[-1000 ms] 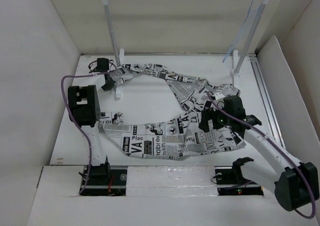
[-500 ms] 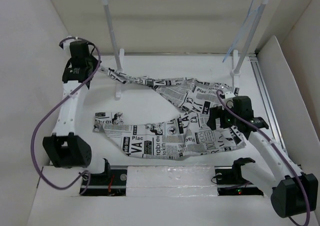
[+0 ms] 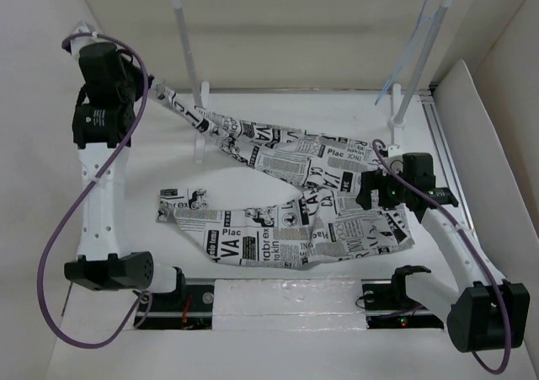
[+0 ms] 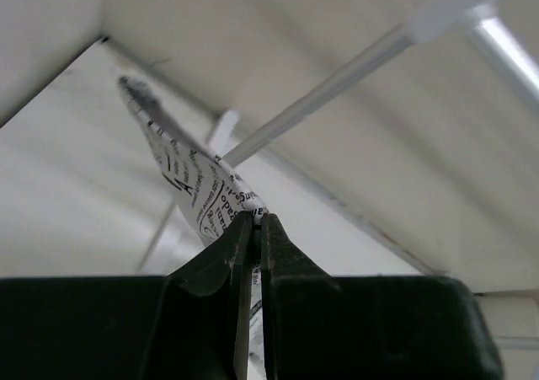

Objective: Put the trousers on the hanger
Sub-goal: Flatten out the trousers at the center of the board.

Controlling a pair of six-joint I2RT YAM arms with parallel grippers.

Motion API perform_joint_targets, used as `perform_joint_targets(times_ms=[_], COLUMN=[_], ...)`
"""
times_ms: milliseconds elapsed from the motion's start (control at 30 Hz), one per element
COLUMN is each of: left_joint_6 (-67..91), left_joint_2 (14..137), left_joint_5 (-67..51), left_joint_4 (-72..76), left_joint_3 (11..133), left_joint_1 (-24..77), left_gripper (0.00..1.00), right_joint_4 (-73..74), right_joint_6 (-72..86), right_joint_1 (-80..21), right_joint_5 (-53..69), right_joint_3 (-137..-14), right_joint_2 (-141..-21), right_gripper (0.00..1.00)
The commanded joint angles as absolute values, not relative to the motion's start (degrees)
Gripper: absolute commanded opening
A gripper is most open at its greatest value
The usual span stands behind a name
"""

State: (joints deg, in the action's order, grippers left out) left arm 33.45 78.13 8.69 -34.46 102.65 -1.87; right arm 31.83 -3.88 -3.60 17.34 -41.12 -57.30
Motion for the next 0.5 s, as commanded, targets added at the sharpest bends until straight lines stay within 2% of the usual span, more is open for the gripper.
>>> perform_joint_targets(times_ms=[0, 100, 200, 300, 467], left_joint_6=[32.8, 31.7, 30.8, 29.4, 28.7], left_joint_2=[79.7, 77.5, 76.4, 81.4, 89.9], left_joint_5=[4.2, 6.8, 11.2, 9.4, 7.4], left_joint_4=[-35.9, -33.7, -30.9, -30.8, -30.6], left_joint_3=[114.6, 113.4, 101.5, 94.3, 93.3], left_joint_1=[-0.5, -0.5, -3.1, -7.1, -13.5], left_gripper=[0.00, 0.00, 0.00, 0.00, 0.00], right_joint_4=[31.3, 30.7, 28.8, 27.9, 29.4], right_joint_6=[-4.2, -3.4, -3.0, -2.5, -3.1], right_joint_1=[-2.3, -1.7, -1.7, -1.7, -1.7], right_joint_5=[19.1, 19.0, 18.2, 18.8, 17.0], right_joint_3=[-44.9, -45.5, -45.7, -46.9, -49.3], right_joint_2=[-58.1, -58.2, -58.6, -61.6, -64.7], right_gripper=[1.00, 1.00, 1.00, 1.00, 1.00])
